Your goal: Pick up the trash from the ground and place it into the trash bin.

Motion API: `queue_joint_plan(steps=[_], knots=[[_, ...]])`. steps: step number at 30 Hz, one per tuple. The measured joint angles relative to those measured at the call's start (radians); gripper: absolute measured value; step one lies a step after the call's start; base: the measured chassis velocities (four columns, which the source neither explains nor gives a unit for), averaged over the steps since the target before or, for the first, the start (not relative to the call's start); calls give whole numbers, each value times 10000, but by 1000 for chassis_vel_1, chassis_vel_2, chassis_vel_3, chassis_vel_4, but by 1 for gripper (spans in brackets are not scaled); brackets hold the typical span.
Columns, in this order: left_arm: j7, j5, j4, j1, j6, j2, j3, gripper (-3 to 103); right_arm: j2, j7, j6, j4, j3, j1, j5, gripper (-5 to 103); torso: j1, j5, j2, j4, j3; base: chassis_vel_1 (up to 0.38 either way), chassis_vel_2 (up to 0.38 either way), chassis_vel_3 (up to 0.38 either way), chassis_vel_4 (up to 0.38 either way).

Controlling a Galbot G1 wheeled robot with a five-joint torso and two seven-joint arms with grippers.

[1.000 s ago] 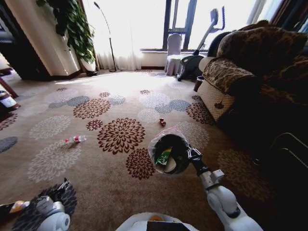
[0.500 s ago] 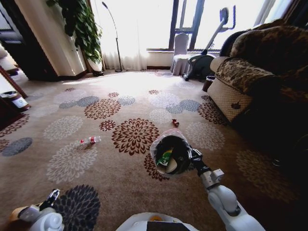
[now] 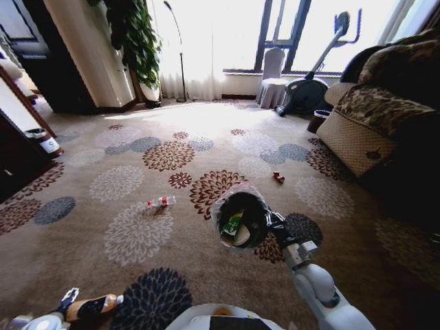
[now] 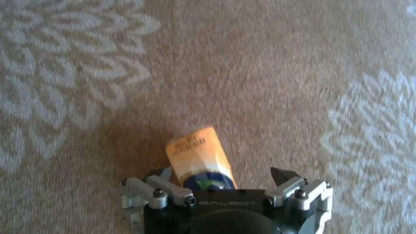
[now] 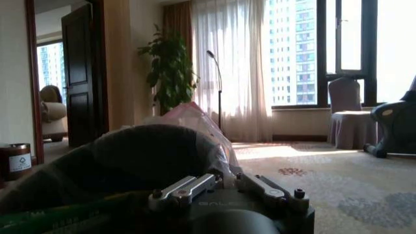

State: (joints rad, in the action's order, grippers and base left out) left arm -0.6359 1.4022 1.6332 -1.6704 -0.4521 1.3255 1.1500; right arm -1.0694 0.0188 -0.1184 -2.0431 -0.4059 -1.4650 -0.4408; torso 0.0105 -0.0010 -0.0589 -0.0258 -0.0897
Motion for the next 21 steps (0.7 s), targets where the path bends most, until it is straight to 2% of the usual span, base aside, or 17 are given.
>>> queue_joint_plan(steps=[4,7,11,14,15,16,17,18,21], knots=[[-38,0,-304,167,-124,103,-558,100,14,-1,-6,34,-165,-7,-46,0,-1,20,-1,-2,-2,18,19,-7,-24],[-41,-65,-606,384,-82,115,-807,100,30,-9,-18,46,-239,-30,-66,0,-1,7,-1,4,-1,-69,-94,48,59],[-26,234,-920,636,94,84,-899,101,100,-10,-31,62,-347,-59,-155,0,-1,17,-1,6,-1,-9,-15,6,2],[77,240,-1220,705,363,8,-916,93,136,-10,-33,98,-418,9,-283,0,-1,5,-1,-1,-1,0,0,0,0],[77,240,-1220,705,363,8,-916,93,136,-10,-33,98,-418,9,-283,0,-1,5,-1,-1,-1,0,0,0,0],[157,288,-1304,715,445,-19,-898,86,143,-5,-33,141,-420,42,-311,0,-1,11,-1,-4,-1,0,0,0,0],[219,311,-1330,717,492,-23,-888,86,144,-5,-33,159,-420,53,-317,0,-1,14,-1,-5,-1,0,0,0,0],[219,311,-1330,717,492,-23,-888,86,144,-5,-33,159,-420,53,-317,0,-1,14,-1,-5,-1,0,0,0,0],[519,295,-1328,725,629,-7,-845,74,140,-10,-33,198,-387,74,-327,0,-1,10,-1,2,-1,0,0,0,0]])
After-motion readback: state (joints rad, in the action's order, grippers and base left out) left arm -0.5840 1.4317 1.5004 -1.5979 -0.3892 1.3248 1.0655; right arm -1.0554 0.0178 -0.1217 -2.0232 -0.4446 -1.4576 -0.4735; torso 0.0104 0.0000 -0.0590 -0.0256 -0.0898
